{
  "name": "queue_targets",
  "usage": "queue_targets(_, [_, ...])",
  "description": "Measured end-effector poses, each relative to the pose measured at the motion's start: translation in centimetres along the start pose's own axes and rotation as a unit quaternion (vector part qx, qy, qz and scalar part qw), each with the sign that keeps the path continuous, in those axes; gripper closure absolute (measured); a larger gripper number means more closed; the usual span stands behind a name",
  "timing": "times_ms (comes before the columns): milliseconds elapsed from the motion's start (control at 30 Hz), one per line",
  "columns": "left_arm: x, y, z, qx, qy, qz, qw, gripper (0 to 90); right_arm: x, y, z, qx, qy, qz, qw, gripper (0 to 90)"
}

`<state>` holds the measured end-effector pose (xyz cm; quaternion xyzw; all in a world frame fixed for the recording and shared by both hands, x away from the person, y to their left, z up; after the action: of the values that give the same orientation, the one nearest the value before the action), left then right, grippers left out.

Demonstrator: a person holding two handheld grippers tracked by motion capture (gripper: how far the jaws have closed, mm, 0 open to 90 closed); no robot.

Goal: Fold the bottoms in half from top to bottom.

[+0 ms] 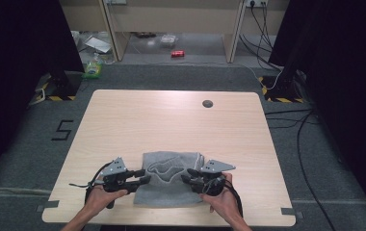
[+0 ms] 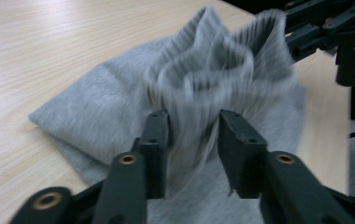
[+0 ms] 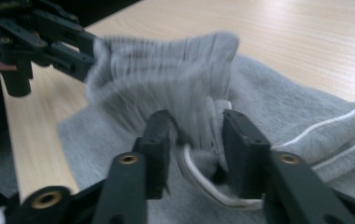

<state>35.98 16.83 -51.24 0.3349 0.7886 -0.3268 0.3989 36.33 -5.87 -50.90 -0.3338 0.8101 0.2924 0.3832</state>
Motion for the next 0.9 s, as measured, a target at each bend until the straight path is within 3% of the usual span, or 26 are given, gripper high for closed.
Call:
queue_targets(133, [-1.2, 0.1, -1.0, -0.004, -0.018, -0.002, 0.9998, 58.0, -0.6, 0.1, -1.3, -0.006, -0.019, 0.006, 0.9998, 57.4])
queue_targets(233, [-2.0, 1.2, -1.0, -0.019, -0.031, -0.019, 0.9992, 56.5, -0.9, -0.2, -1.6, 0.002, -0.025, 0.006, 0.9997, 57.4])
queue_targets(300, [-2.1, 2.0, -0.6, -0.033, -0.029, -0.029, 0.9986, 55.6, -1.0, -0.3, -1.4, 0.003, -0.024, 0.008, 0.9997, 57.2])
queue_targets(433, [-1.2, 2.6, 0.8, -0.040, -0.005, -0.044, 0.9982, 53.1, -1.5, -0.2, -0.5, 0.002, -0.017, 0.005, 0.9998, 57.0])
queue_targets(567, [0.0, 0.8, 1.4, -0.028, 0.013, -0.022, 0.9993, 52.1, -1.4, 0.5, 0.4, -0.011, -0.002, 0.001, 0.9999, 56.9])
queue_targets(700, [1.6, -1.2, 1.5, -0.024, 0.034, 0.004, 0.9991, 50.2, 0.3, 1.9, 0.8, -0.019, 0.029, -0.016, 0.9993, 56.5])
queue_targets(900, [3.9, -2.4, 1.9, -0.036, 0.058, 0.029, 0.9973, 49.5, 3.5, 2.7, 1.3, 0.007, 0.086, -0.049, 0.9951, 53.9])
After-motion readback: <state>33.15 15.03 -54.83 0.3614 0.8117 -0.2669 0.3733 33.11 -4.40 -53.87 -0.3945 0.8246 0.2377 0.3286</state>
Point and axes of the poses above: each handheld gripper's, and its own axes: z roughly forward along the jaws, x roughly out of its underside, y roughly to its left, the point moved 7 cm from there along z, roughly forward along the jaws, and after that the axes turned 3 degrees about y, right-handed, at the moved point
